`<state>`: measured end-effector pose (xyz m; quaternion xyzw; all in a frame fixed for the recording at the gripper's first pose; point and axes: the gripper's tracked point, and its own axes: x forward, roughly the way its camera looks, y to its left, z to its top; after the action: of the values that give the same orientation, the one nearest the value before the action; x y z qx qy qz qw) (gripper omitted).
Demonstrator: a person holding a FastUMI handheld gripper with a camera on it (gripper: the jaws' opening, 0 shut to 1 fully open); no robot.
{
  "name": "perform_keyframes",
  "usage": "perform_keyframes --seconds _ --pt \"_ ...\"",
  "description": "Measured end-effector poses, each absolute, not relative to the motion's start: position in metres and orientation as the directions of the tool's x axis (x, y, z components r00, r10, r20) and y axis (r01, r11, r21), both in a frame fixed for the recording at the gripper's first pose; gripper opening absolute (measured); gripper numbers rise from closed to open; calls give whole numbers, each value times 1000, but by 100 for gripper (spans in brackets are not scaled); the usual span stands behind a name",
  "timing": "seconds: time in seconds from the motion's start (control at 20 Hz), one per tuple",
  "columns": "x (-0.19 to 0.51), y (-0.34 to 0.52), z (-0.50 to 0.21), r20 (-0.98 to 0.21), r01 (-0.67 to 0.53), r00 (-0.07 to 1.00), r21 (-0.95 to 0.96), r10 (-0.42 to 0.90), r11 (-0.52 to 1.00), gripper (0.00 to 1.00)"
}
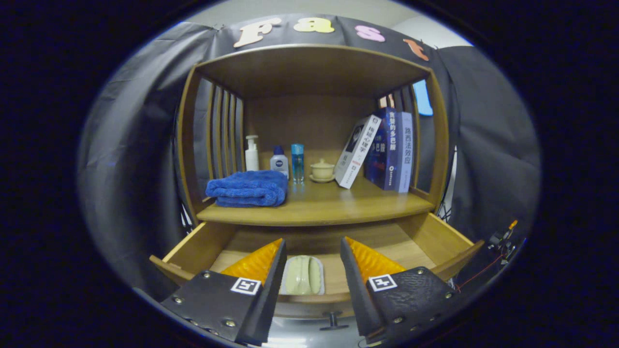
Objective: Pull open the drawer, take out the items inside it, and place them on the countertop above the cabinet.
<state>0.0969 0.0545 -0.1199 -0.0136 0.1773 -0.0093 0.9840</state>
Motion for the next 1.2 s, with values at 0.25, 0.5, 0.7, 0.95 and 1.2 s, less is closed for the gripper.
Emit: perform_keyframes --seconds 0.25,0.5,0.7,0.95,1.2 --pt "125 54 -151 -515 34 855 -69 -65 997 67" --pt "140 54 -189 -653 76 751 -56 -94 996 67" --pt "135 51 -216 -739 102 663 -69 -120 992 67" --pt "128 50 -236 -791 92 598 -98 -134 991 67" --pt "128 53 -248 -805 101 579 -86 -129 991 38"
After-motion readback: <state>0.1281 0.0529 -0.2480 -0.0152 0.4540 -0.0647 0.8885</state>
